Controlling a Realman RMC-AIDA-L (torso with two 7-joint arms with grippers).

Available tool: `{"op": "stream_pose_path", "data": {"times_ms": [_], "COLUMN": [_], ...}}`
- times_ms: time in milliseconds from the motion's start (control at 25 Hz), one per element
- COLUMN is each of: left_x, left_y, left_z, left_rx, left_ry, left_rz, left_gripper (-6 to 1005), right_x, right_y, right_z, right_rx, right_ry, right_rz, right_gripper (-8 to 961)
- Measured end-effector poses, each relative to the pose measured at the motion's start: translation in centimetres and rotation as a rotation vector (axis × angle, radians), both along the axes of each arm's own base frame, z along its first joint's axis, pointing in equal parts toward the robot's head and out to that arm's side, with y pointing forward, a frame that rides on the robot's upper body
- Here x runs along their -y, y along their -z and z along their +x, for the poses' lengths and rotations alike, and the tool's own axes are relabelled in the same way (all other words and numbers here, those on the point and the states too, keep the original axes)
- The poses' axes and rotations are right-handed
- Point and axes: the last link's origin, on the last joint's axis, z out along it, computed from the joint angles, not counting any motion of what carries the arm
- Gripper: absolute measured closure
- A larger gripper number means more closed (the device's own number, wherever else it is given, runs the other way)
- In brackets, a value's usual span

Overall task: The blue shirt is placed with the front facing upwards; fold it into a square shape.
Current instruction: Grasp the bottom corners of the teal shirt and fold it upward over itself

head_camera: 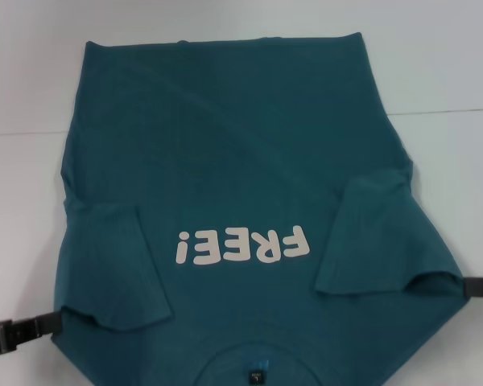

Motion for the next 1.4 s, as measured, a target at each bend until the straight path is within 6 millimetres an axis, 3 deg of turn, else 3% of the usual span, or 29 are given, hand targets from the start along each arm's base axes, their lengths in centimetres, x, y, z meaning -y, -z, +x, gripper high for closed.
{"op": "stream_pose_path", "data": {"times_ms": [360, 920, 1120, 1400], "left_x": [3.3, 5.6, 3.7, -1.1], "left_y": [-0.3, 0.0, -0.4, -0.2], "left_z": [-0.9, -1.4, -0.7, 0.6], "left_rx": [0.117, 0.195, 0.205, 0.215], "left_ry": [-0.006, -0.018, 0.023, 0.057], "left_rz": [0.001, -0.025, 0.018, 0.091], "left_gripper": [1000, 1000, 1000, 999], "right_x": [3.5, 7.0, 5.6, 0.3], "right_y": [0.0, -0.3, -1.0, -2.5], "right_z": [2.6, 4.9, 4.6, 3.3], "right_rx": [-0.071, -0.144, -0.244, -0.267], "right_ry": [0.06, 0.136, 0.135, 0.143], "right_rz": [-0.005, 0.009, 0.092, 0.201], "right_gripper": [932, 931, 931, 931]}}
